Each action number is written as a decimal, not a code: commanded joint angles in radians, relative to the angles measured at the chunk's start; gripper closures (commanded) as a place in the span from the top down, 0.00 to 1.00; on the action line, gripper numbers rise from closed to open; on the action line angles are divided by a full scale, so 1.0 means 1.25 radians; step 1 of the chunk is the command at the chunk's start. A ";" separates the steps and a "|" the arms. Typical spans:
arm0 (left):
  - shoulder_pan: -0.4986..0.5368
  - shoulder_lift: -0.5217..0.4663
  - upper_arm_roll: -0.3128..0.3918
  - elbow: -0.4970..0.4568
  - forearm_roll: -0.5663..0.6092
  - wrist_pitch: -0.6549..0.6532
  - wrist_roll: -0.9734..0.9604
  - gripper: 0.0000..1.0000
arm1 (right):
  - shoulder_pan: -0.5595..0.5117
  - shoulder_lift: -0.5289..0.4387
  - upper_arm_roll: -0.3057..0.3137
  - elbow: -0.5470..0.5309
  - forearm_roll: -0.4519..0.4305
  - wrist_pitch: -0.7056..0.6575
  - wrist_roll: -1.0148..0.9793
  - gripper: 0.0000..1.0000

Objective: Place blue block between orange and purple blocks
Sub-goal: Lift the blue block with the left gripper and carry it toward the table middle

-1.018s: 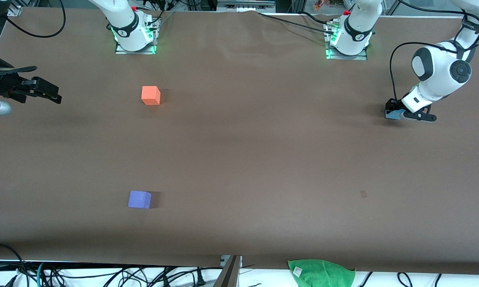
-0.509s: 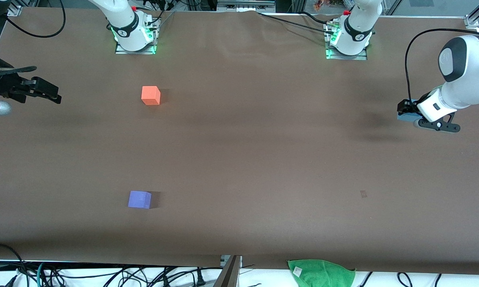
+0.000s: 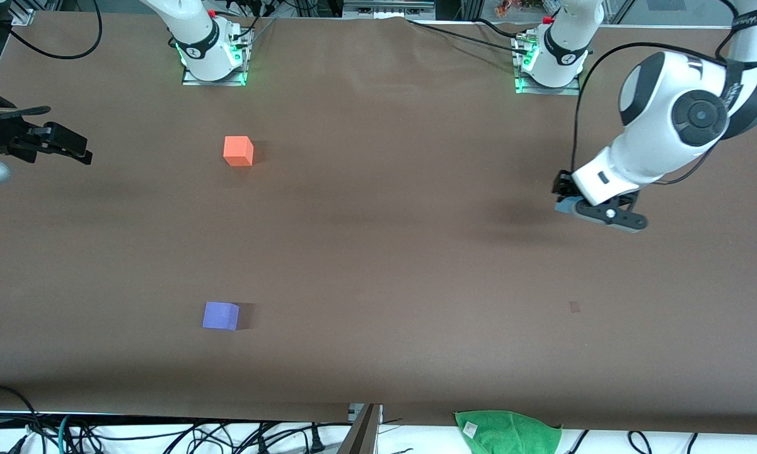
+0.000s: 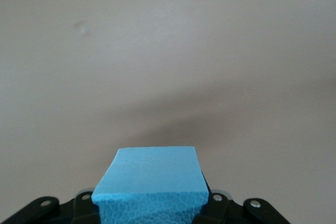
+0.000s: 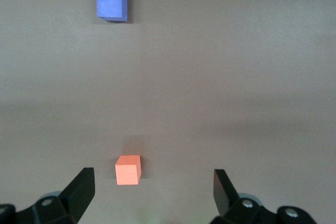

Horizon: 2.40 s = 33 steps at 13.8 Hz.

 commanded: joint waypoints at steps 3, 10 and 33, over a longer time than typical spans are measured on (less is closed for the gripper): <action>-0.236 0.204 0.024 0.192 0.012 -0.034 -0.218 0.05 | -0.008 0.005 0.005 0.009 0.001 0.002 -0.005 1.00; -0.562 0.448 0.120 0.374 0.155 0.048 -0.450 0.02 | -0.009 0.006 0.005 0.009 0.001 0.008 -0.005 1.00; -0.713 0.339 0.318 0.371 0.133 0.041 -0.560 1.00 | -0.009 0.006 0.005 0.009 0.000 0.014 -0.005 1.00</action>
